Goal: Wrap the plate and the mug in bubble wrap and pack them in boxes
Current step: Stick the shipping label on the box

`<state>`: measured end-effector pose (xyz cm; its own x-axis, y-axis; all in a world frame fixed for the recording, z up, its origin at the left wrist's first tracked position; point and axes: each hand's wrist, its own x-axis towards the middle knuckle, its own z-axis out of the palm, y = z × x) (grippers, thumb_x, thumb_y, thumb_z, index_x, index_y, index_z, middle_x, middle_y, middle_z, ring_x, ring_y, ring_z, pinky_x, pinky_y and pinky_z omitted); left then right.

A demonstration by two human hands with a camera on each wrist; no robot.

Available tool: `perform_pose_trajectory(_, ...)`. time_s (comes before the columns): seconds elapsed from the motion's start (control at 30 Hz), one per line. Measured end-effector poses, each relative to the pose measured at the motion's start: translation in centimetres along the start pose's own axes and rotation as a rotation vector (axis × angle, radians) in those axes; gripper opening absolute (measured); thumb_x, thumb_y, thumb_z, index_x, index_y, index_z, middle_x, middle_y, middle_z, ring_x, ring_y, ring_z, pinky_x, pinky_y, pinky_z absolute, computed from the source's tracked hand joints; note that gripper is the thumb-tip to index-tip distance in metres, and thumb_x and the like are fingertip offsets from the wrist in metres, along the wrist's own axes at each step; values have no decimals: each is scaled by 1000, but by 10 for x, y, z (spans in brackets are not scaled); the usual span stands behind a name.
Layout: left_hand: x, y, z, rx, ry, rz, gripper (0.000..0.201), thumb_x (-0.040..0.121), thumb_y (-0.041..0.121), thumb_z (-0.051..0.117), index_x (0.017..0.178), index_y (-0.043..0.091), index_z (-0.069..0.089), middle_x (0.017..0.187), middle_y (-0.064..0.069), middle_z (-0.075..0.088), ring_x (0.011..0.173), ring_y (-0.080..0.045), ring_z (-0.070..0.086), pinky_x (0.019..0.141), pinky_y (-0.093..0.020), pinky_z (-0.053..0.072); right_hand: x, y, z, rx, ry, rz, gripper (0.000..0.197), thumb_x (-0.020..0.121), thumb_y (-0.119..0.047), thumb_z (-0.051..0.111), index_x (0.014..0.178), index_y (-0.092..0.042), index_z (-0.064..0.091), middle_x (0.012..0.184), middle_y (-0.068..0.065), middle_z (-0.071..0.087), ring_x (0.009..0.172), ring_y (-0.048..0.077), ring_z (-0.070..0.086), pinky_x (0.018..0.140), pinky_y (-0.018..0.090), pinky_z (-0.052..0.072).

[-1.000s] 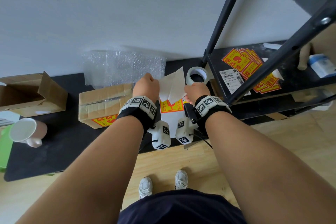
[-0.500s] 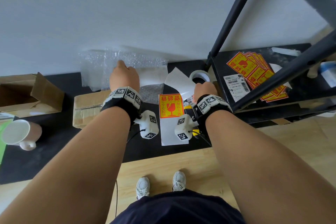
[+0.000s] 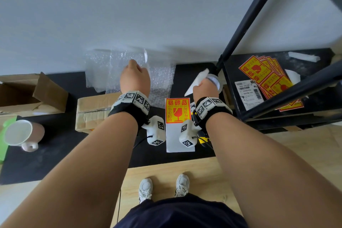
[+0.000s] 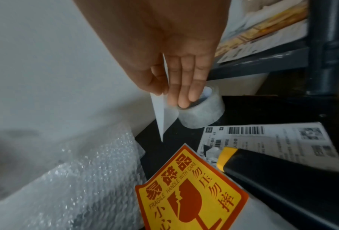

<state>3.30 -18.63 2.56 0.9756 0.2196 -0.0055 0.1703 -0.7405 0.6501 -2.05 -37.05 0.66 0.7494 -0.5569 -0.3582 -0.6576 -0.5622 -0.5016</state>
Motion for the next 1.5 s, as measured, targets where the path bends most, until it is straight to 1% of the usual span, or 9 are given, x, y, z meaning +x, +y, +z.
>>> perform_pose_trajectory(0.17,-5,1,6,4,-4,92,8,89,13,46,82,13,50,79,-4,54,74,-26,50,58,-29,37,3,-13,5,-143,-59,-120,30,96,-13,43,122,-6,56,124,17,59,115,34,55,88,38,44)
perform_pose_trajectory(0.47,-12,-3,5,27,-13,195,11,89,14,49,82,10,56,83,-5,58,80,-28,54,64,-35,45,2,-17,8,-190,-95,-111,32,96,-13,46,123,-5,60,125,16,60,116,32,56,83,34,43)
perform_pose_trajectory(0.67,-15,-8,5,24,-4,224,12,91,16,51,85,9,59,87,-6,60,84,-28,54,69,-38,48,12,-26,-2,-183,-206,-27,31,102,-11,43,129,-2,55,133,13,57,119,26,54,94,31,39)
perform_pose_trajectory(0.83,-19,-11,5,40,4,244,13,92,17,52,87,8,61,88,-8,61,84,-27,54,70,-39,49,5,-22,1,-134,-80,-114,28,96,-14,49,116,-3,65,112,14,65,104,31,61,81,33,44)
perform_pose_trajectory(0.97,-23,-10,6,58,16,308,15,92,17,54,87,7,64,89,-9,61,86,-27,53,68,-36,46,-4,-27,2,131,-77,-122,34,93,-30,55,89,-1,70,75,9,58,70,24,52,57,30,34)
perform_pose_trajectory(1.13,-31,-5,8,78,-36,382,15,93,19,58,92,8,68,94,-8,61,92,-26,52,70,-31,40,-14,-38,-3,368,-119,-67,47,85,-52,56,70,-9,67,72,7,67,63,20,57,71,35,48)
perform_pose_trajectory(1.27,-46,-1,7,53,-96,426,15,92,20,61,92,10,72,95,-6,61,95,-24,52,73,-33,43,-20,-33,-8,353,-147,-80,31,85,-34,61,67,-9,62,74,9,64,69,23,55,73,40,48)
perform_pose_trajectory(1.4,-60,-2,2,105,-207,440,11,89,19,66,94,16,75,99,-3,61,99,-21,51,80,-31,41,-27,-19,-10,346,-101,-69,23,86,-21,62,66,-12,58,70,7,59,66,20,51,63,28,39)
perform_pose_trajectory(1.5,-70,-6,-5,192,-295,442,23,87,4,60,101,18,72,106,-3,59,106,-22,51,92,-34,42,-36,-11,-15,254,-49,-119,27,91,-16,57,64,-13,56,62,-1,53,60,16,48,50,24,31)
